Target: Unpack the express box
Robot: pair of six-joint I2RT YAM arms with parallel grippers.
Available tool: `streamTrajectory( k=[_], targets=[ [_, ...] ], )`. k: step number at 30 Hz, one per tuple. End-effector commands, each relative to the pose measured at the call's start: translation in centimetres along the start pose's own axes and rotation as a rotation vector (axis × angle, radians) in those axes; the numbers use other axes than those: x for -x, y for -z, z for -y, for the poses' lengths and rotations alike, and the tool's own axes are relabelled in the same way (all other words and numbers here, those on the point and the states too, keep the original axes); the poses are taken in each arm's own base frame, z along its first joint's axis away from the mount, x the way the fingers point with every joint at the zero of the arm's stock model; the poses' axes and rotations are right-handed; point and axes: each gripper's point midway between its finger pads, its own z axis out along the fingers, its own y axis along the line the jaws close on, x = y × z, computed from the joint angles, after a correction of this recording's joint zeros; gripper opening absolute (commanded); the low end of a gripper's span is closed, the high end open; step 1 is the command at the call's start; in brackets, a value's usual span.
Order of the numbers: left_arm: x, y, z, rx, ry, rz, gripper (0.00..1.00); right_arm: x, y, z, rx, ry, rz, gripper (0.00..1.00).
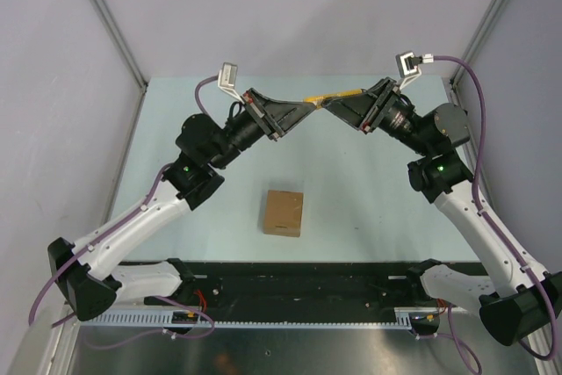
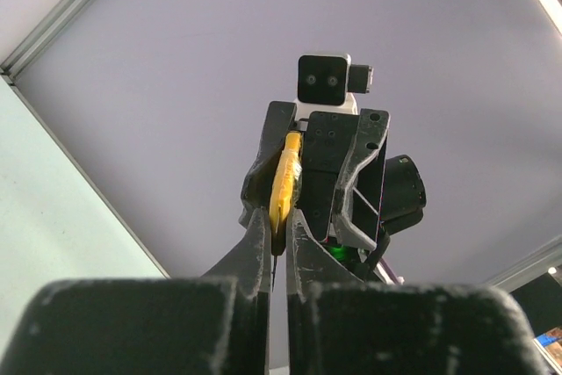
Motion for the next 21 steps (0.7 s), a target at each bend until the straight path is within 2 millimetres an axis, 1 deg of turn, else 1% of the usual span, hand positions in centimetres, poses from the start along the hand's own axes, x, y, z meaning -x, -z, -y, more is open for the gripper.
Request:
streamTrajectory(
  k=[1,3,6,7,9,12,13,15,16,17,18,19,21],
  targets=[
    [0.2,0.4,0.0,0.009,-0.009,0.019,0.0,1.9,0.0,-3.4,0.08,0.082,0.051,0.5],
    [0.1,0.4,-0.3,0.016,-0.008,0.019,0.0,1.8,-0.1,-3.4,0.085,0.079,0.05,0.5],
    [-0.1,0.4,-0.5,0.02,-0.007,0.014,0.0,1.8,-0.2,-3.1,0.082,0.073,0.047,0.45],
    [-0.1,0.5,-0.5,0.02,-0.008,0.016,0.0,1.8,-0.2,-3.1,0.081,0.069,0.046,0.4],
    [-0.1,0.5,-0.6,0.023,-0.007,0.016,0.0,1.7,-0.2,-3.1,0.081,0.067,0.044,0.38],
    [-0.1,0.6,-0.8,0.03,-0.008,0.021,0.0,1.8,-0.2,-3.2,0.089,0.067,0.048,0.31],
    [-0.1,0.6,-0.8,0.029,-0.009,0.02,0.0,1.9,-0.3,-3.4,0.093,0.066,0.048,0.21],
    [-0.1,0.6,-0.8,0.028,-0.011,0.018,0.0,1.8,-0.3,-3.1,0.09,0.06,0.044,0.05],
    [-0.1,0.6,-0.8,0.028,-0.013,0.018,0.01,1.7,-0.4,-2.8,0.079,0.054,0.042,0.0],
    [-0.1,0.7,-0.6,0.023,-0.014,0.016,0.11,1.7,-0.4,-2.7,0.074,0.053,0.041,0.0],
    [-0.1,0.6,-0.6,0.022,-0.019,0.017,0.5,1.7,-0.4,-2.6,0.069,0.057,0.044,0.0],
    [-0.1,0.7,-0.7,0.021,-0.036,0.015,0.68,1.7,-0.4,-2.2,0.055,0.065,0.042,0.0],
    [0.3,1.0,0.0,0.005,-0.068,0.026,0.97,2.0,-0.1,-2.2,0.044,0.073,0.051,0.0]
  ],
)
